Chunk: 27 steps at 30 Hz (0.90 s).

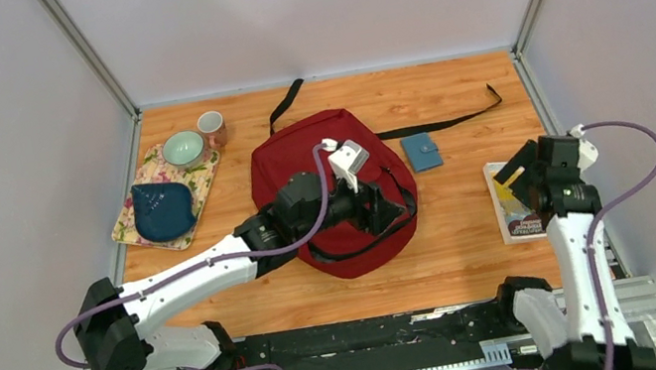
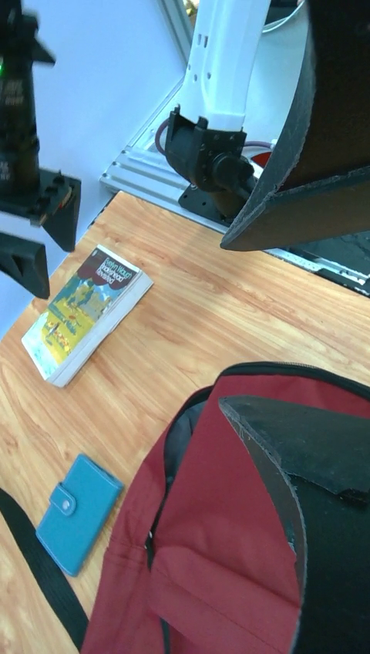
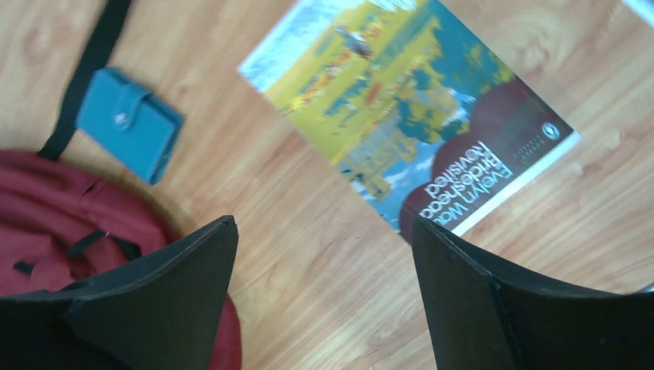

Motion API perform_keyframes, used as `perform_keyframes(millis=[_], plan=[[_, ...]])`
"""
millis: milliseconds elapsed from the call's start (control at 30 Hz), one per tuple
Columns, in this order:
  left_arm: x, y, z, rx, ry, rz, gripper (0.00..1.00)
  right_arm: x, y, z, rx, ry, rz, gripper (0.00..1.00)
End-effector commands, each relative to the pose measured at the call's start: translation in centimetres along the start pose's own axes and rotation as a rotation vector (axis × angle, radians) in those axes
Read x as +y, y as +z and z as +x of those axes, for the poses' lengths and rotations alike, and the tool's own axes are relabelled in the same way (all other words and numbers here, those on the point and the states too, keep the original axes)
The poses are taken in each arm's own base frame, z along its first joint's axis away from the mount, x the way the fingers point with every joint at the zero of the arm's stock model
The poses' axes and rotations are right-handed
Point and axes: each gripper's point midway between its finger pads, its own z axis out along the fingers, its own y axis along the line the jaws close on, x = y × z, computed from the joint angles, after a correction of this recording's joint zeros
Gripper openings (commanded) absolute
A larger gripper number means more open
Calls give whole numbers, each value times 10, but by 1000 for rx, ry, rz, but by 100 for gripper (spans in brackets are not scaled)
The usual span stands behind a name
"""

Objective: Pack the student bag
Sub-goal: Pick up the book from the center of the board.

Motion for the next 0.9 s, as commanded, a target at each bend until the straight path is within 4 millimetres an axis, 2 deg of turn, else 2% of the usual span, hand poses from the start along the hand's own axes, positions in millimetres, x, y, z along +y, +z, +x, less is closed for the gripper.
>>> perform_keyframes(millis=[0,33,67,133,167,300,367,400,467,500,567,633,667,700,733,767,800,867], plan=[[-21,10,-20,9,50,81,76,9,22,10,179,150,-122,86],[-22,11,-19,13,50,86,76,5,32,7,182,230,-83,86],[-23,13,-20,13,49,91,77,-7,39,1,140,255,-5,87],[-25,16,-18,26,48,108,77,-16,51,-14,73,277,59,87],[-25,18,-15,35,47,111,77,-24,54,-27,15,274,110,88],[-27,24,-11,63,48,123,77,-44,64,-53,-69,251,248,90],[-26,28,-7,71,45,125,78,-60,74,-58,-96,263,348,90],[-28,30,-12,62,49,134,78,-62,78,-56,-94,263,364,90],[-27,38,-8,80,58,138,78,-61,94,-60,-108,271,358,90],[-29,41,-13,75,66,140,79,-57,97,-66,-112,273,348,90],[-23,52,-9,94,79,124,79,-54,112,-65,-84,245,339,90],[-26,61,-17,85,87,132,80,-54,125,-70,-76,219,348,90],[-22,69,-9,108,83,126,80,-60,126,-73,-83,219,376,90],[-26,75,-19,93,85,136,81,-61,128,-75,-86,221,380,89],[-28,79,-20,98,85,146,81,-63,132,-77,-106,231,376,89],[-24,88,-11,125,77,138,81,-61,135,-78,-109,228,353,89],[-28,92,-19,110,80,149,81,-56,138,-85,-132,213,319,89],[-24,105,-12,129,70,151,81,-57,141,-86,-128,208,324,89]])
